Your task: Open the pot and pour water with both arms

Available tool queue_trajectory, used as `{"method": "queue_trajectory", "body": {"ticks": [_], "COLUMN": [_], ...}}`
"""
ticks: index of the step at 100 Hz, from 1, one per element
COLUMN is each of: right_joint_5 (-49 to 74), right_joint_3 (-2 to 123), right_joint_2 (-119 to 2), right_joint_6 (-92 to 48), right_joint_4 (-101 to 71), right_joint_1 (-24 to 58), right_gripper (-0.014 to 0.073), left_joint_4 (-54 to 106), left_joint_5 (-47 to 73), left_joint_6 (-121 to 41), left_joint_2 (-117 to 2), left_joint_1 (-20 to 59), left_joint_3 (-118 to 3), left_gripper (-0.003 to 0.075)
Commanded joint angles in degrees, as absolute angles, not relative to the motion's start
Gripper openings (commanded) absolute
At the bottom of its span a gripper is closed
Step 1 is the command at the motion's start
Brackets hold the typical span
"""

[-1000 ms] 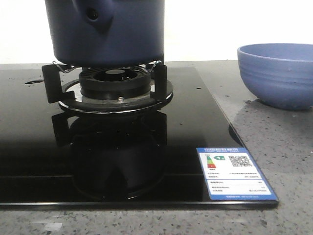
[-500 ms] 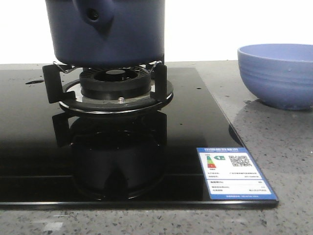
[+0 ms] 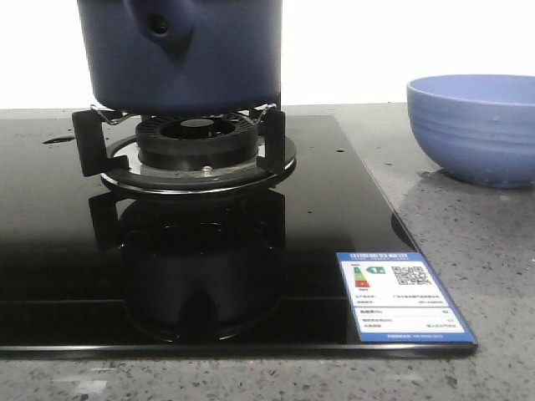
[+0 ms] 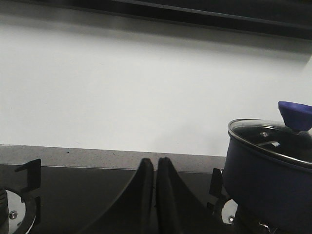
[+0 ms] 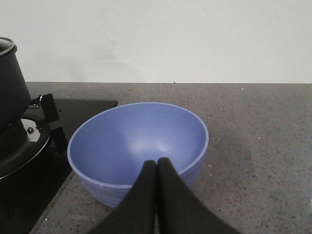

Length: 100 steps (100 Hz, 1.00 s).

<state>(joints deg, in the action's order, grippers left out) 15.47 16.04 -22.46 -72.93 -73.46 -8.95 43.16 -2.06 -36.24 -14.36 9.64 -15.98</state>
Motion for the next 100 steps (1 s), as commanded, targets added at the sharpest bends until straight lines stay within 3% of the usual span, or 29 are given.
{"method": "queue_trajectory", "body": {"ticks": [1,43,55,72,100], "right_joint_5": [13.7,13.7,13.7,13.7,13.7], "right_joint_3": [17.6,17.6,17.6,17.6,17.6], "right_joint_2": [-22.6,-22.6,-22.6,-22.6,-22.6], "right_joint_6": [-73.8,-73.8,-73.8,-73.8,-73.8], "right_joint_4": [-75.0,-75.0,-75.0,-75.0,-75.0], "right_joint_1": [-9.1,-9.1,-9.1,-9.1,-9.1], "right_gripper": [-0.0062,-0.0062,-0.0062,-0.0062,-0.0062], "left_joint_4": [43.6,43.4,30.0,6.1,6.0], "left_joint_5": [-4.6,-4.8,-5.1,-5.2,-5.2], "left_joint_6": [-35.9,-35.9,-30.7,-3.9,-2.5], "left_joint_2": [-14.7,-14.7,-13.8,-10.7,-1.2], "left_joint_1": [9.6,9.6,8.9,4.0,2.7], "left_joint_3": [-17.5,-17.2,-15.8,-9.8,1.5], "left_gripper": [-0.0020,-0.0020,-0.0020,-0.0020,-0.0020]}}
